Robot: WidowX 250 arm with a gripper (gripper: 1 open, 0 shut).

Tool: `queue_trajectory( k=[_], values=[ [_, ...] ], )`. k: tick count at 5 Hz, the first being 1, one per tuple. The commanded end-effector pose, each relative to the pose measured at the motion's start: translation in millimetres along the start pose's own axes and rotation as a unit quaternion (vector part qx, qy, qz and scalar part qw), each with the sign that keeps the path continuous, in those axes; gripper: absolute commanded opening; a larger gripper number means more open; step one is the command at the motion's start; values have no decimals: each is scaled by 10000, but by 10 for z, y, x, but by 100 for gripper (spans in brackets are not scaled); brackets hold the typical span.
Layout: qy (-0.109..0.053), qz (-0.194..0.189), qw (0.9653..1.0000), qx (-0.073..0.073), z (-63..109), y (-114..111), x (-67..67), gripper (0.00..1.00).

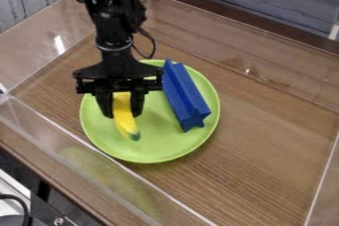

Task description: Remove the banana from inside the green plate and put it on the table

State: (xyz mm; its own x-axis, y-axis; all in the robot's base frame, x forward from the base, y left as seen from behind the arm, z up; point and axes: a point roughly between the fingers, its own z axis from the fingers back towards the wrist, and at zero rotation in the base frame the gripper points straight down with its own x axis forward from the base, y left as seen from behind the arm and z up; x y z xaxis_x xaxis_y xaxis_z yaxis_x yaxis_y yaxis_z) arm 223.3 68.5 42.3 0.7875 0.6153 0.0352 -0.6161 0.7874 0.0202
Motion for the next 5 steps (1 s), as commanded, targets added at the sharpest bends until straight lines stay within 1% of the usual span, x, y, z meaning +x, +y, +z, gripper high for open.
queue_trajectory(
  k=[1, 2, 4, 5],
  values=[
    [-233, -3, 9997, -82, 187, -6, 110, 0],
    [-198, -2, 9998, -84, 245, 8, 123, 0],
    [-171, 77, 9996, -192, 382, 47, 212, 0],
    [-172, 174, 9994, -227, 407, 80, 271, 0]
  ],
)
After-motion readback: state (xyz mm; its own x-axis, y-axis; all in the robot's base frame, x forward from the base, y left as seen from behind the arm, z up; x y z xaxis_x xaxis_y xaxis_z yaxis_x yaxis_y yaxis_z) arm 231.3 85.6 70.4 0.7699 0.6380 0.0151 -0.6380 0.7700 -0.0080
